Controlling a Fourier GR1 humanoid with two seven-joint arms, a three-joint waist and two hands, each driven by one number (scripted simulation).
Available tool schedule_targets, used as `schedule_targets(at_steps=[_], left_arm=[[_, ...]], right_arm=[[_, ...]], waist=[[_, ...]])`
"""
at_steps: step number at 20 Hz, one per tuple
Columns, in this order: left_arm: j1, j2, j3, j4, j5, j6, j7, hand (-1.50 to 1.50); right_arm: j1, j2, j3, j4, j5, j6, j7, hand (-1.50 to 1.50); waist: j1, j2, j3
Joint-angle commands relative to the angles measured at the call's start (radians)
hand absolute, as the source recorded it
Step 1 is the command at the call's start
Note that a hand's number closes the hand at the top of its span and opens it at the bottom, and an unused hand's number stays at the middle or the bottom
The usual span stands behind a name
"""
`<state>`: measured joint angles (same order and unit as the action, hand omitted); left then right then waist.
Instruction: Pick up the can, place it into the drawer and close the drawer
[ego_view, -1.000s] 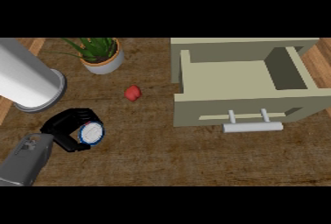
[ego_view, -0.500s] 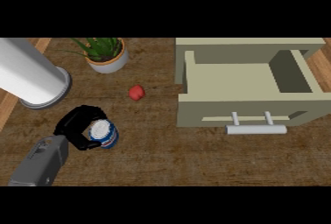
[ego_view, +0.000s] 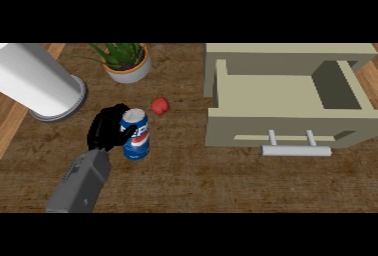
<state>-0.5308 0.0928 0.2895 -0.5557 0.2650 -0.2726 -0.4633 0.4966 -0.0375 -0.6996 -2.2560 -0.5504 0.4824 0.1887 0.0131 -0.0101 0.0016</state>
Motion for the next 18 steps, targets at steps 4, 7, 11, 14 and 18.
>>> schedule_targets(at_steps=[4,7,11,14,18], left_arm=[[0.035,-0.081,-0.085,-0.362,0.0,0.181,0.176,1.5],[0.009,-0.088,-0.111,-0.531,0.02,0.273,0.322,1.5],[0.046,-0.092,-0.208,-0.716,0.019,0.374,0.454,1.5],[0.006,-0.063,-0.233,-0.815,0.023,0.442,0.554,1.5],[0.0,-0.092,-0.307,-0.855,-0.016,0.519,0.564,1.5]], right_arm=[[0.035,-0.008,-0.042,-0.055,-0.088,-0.01,0.058,-1.5],[0.03,0.034,-0.01,-0.053,-0.013,0.007,0.029,-1.5],[-0.002,0.027,-0.018,-0.037,-0.014,0.004,0.041,-1.5],[-0.039,0.036,0.018,-0.042,0.034,-0.022,0.057,-1.5],[-0.035,0.037,0.04,-0.069,0.03,-0.046,0.093,-1.5]], waist=[[-0.002,-0.002,0.0],[0.002,-0.002,0.0],[-0.008,0.004,-0.001],[-0.008,0.006,-0.001],[-0.016,0.008,-0.001]])
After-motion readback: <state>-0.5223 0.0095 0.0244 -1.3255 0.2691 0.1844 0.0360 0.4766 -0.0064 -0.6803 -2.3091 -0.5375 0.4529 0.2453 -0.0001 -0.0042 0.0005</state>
